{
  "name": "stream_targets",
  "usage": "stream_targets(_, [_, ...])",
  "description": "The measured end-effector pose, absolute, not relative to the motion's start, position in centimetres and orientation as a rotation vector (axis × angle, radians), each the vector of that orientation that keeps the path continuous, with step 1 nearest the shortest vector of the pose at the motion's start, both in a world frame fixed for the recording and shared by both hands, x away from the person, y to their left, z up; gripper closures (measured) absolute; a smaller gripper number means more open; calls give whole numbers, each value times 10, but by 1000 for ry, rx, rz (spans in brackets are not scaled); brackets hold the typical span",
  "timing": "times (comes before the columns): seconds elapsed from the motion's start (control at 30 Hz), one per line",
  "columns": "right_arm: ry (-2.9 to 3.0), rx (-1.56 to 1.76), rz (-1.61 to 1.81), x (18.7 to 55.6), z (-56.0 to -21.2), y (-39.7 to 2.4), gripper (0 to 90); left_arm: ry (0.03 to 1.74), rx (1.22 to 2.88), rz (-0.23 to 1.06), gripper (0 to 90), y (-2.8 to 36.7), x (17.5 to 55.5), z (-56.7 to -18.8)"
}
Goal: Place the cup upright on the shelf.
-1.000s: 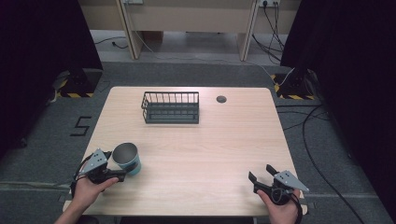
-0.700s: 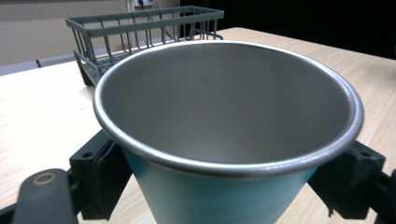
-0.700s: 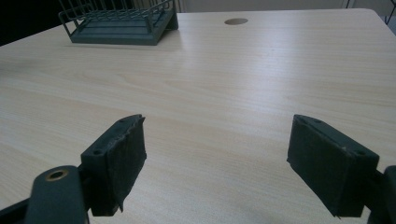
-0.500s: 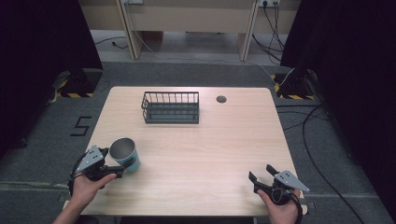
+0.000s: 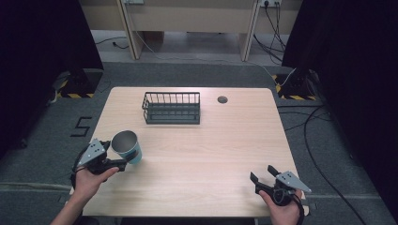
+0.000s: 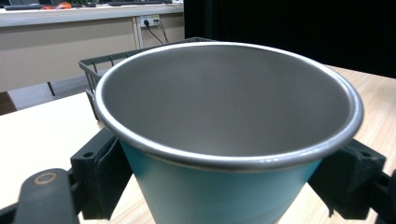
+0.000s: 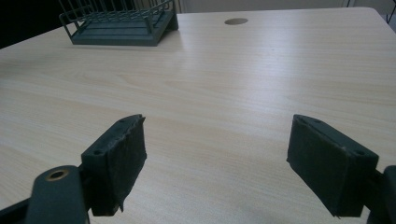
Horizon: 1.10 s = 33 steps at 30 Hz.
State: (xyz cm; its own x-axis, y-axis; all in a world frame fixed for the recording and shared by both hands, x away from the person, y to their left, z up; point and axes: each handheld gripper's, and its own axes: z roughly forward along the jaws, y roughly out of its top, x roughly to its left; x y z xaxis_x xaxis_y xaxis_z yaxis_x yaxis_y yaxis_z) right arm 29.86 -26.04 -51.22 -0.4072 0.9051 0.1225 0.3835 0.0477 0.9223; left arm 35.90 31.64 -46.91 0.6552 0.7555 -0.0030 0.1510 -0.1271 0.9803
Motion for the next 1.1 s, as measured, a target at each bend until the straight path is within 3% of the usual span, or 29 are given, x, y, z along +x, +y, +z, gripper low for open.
stream_targets(1.1, [1831, 1294, 1348, 299, -512, -261, 204, 733, 1632, 630, 153, 304, 382, -450])
